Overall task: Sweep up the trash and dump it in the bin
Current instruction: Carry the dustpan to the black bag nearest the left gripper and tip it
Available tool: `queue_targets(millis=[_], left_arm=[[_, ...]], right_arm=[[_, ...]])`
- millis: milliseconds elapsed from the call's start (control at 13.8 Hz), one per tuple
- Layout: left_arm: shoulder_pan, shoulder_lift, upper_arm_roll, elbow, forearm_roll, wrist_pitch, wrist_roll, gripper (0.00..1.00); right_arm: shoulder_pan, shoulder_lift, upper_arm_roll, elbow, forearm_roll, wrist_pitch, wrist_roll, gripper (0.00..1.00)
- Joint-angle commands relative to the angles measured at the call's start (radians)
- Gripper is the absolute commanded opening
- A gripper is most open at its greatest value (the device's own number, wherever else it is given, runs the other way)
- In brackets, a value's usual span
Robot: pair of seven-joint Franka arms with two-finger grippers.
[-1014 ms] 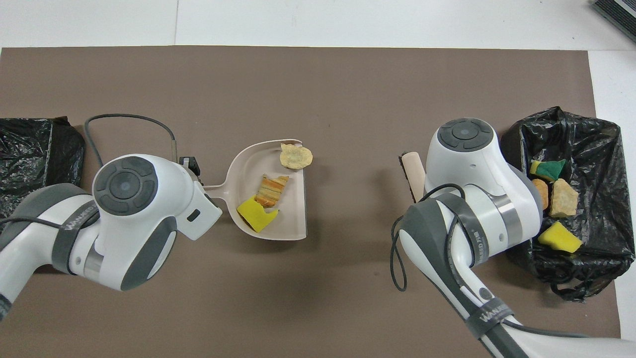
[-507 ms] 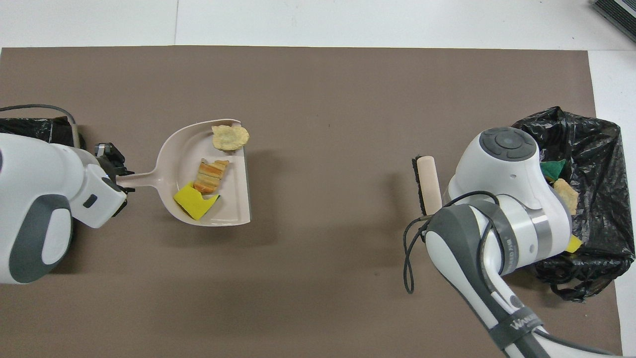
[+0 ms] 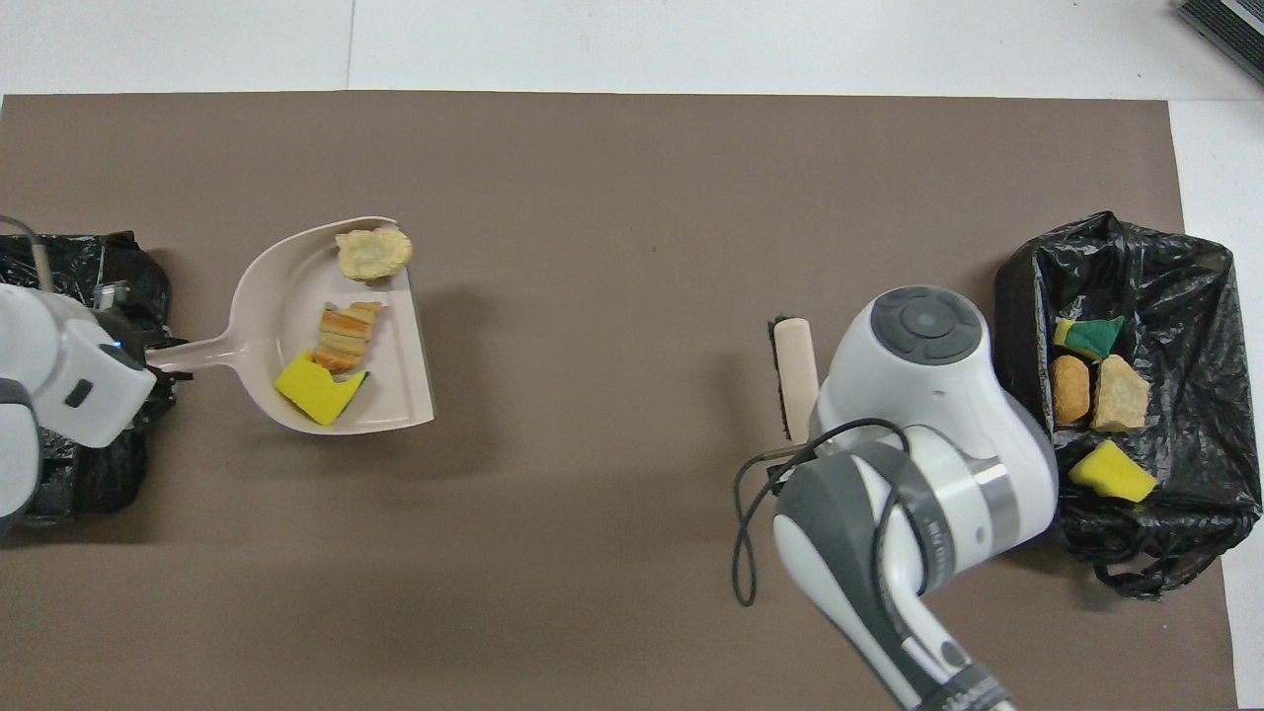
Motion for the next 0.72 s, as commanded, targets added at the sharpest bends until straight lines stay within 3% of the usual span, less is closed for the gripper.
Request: queue_targets(millis=[0, 290, 652], left_arm=[[0.138, 0.029, -0.012, 0.082, -0.034, -0.033, 0.168, 0.00], [0.290, 0.174, -0.011, 0.333, -0.036, -0.128, 0.407, 0.00], [0.376, 0.268, -0.008, 0.488, 0.044, -0.104, 0.567, 0.00]], right_arm=[[0.071, 0.056, -0.003, 0.014, 0.031, 0.054, 0.098, 0.00], [0.155, 0.124, -0.003, 0.010, 0.074, 0.123, 0.104, 0.00], [0.144, 0.116, -0.003, 0.014, 0.206, -0.013, 0.081, 0.00]])
